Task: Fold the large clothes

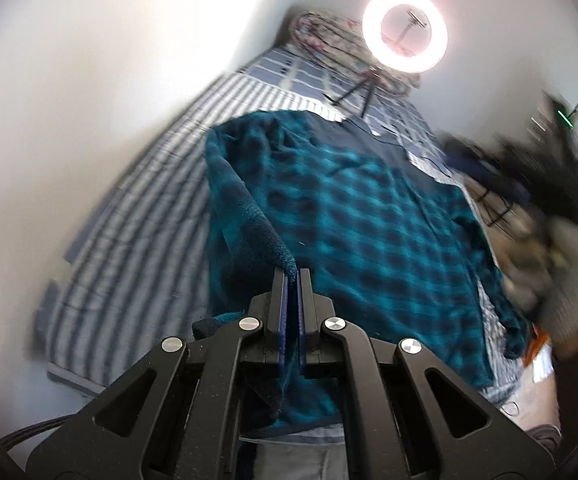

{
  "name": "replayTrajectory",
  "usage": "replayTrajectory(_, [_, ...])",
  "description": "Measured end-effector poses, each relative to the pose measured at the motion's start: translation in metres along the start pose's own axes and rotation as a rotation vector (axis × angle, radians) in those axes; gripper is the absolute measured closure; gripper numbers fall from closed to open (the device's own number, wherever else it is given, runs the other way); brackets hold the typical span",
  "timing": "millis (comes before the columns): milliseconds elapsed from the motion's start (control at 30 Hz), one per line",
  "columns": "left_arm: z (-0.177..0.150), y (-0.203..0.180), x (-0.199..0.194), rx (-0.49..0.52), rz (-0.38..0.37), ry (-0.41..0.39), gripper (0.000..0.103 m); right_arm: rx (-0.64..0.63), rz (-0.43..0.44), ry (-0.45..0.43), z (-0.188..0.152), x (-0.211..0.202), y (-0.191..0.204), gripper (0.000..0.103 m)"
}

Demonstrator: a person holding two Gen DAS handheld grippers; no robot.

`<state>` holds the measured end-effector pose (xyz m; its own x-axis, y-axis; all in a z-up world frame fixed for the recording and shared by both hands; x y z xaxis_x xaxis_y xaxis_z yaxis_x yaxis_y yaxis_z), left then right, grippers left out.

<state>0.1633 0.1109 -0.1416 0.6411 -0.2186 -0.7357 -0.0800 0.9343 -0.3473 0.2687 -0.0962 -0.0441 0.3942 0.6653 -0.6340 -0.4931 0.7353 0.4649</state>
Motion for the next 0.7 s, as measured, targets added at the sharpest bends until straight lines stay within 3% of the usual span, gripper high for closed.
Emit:
replayTrajectory(200, [-0.01,-0.017,0.008,0.033,-0.049,0.041,0.102,-0.048,0.106,0.126,0.039,0.099,0.036,0.063])
replayTrajectory(333, [-0.009,-0.019,0.009,0.064,-0.021,0.029,0.102,0.034,0.173,0.207,0.059,0.168,0.048,0.063])
replayTrajectory(467, [-0.001,-0.011,0.009,0.033,-0.019,0.021,0.102,0.137,0.202,0.255,0.066,0.231,0.046,0.063])
replayTrajectory(600, [0.006,0.0,0.003,0.01,-0.012,-0.002,0.102,0.154,0.145,0.318,0.06,0.279,0.042,0.064])
replayTrajectory(700, [0.008,0.006,0.0,-0.012,-0.018,-0.004,0.102,0.094,0.031,0.373,0.053,0.303,0.039,0.064])
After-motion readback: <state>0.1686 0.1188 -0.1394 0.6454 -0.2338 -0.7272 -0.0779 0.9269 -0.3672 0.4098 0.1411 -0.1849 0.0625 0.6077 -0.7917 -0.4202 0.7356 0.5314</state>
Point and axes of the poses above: each gripper's, at about its wrist camera, not at the fingertips, and x roughly the way its jaws point, y to its left, z to its top, the point moved 8 cm from there along x, roughly the way its jaws point, and after that the axes turned 4 degrees about z, right-handed, at the moved point
